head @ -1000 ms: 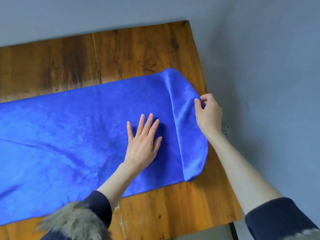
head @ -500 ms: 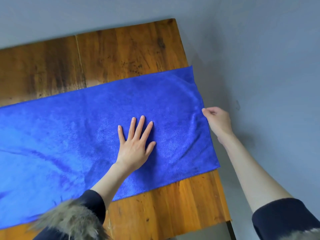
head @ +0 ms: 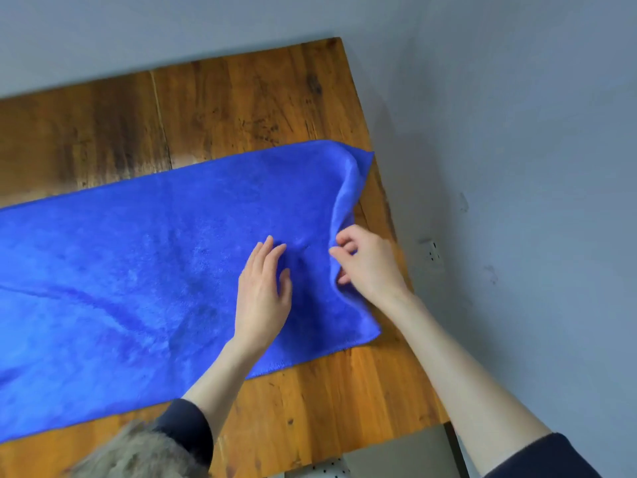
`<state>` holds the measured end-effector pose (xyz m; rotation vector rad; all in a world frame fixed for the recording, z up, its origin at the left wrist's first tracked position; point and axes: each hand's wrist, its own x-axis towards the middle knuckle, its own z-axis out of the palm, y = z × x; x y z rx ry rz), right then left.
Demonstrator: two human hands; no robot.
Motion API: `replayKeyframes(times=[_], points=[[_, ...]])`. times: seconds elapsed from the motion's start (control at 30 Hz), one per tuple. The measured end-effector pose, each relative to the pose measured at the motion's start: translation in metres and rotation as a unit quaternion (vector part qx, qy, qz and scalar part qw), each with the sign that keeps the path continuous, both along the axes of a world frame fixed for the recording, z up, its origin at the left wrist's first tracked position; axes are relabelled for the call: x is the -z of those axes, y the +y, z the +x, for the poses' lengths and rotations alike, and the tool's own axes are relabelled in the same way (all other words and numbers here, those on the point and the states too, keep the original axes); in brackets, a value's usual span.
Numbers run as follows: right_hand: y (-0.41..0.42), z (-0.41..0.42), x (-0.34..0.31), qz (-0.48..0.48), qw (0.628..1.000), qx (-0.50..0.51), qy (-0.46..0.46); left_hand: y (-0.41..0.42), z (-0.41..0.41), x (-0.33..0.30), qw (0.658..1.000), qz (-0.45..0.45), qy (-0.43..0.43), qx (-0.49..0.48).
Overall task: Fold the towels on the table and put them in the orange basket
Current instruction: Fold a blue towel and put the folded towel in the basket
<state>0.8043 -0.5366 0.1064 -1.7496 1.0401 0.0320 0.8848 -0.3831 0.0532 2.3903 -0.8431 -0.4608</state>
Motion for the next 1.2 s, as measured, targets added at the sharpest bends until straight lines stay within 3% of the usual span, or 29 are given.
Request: replayKeyframes(times=[0.1, 0.17, 0.3, 0.4, 0.6, 0.73, 0.8, 0.97, 1.2], points=[[0.014, 0.014, 0.002, 0.087, 0.992, -0.091, -0.004, 0.013, -0.012, -0.011, 0.981, -0.037, 0.059, -0.180], [0.011, 0.016, 0.008, 0.085, 0.994, -0.064, 0.003, 0.021, -0.019, -0.013, 0.970, -0.012, 0.101, -0.222], [-0.014, 0.021, 0.020, 0.019, 0.997, 0.068, 0.022, 0.021, -0.029, -0.011, 0.971, 0.040, 0.147, -0.185], [-0.035, 0.037, 0.024, -0.020, 0.994, 0.094, 0.046, 0.014, -0.035, -0.012, 0.972, 0.080, 0.143, -0.166], [-0.049, 0.084, 0.023, 0.014, 0.987, 0.138, 0.078, 0.003, -0.034, -0.017, 0.969, 0.174, 0.112, -0.138], [-0.046, 0.101, 0.022, 0.136, 0.947, 0.288, 0.048, 0.009, -0.027, -0.022, 0.967, 0.099, 0.193, -0.137], [-0.040, 0.105, 0.020, 0.133, 0.938, 0.317, 0.034, 0.017, -0.023, -0.025, 0.956, 0.059, 0.247, -0.148], [-0.020, 0.117, 0.004, -0.022, 0.965, 0.262, 0.023, 0.046, 0.002, -0.037, 0.937, -0.019, 0.286, -0.200], [0.043, 0.158, -0.048, -0.085, 0.985, 0.136, -0.061, 0.115, 0.036, -0.072, 0.928, -0.111, 0.289, -0.208]])
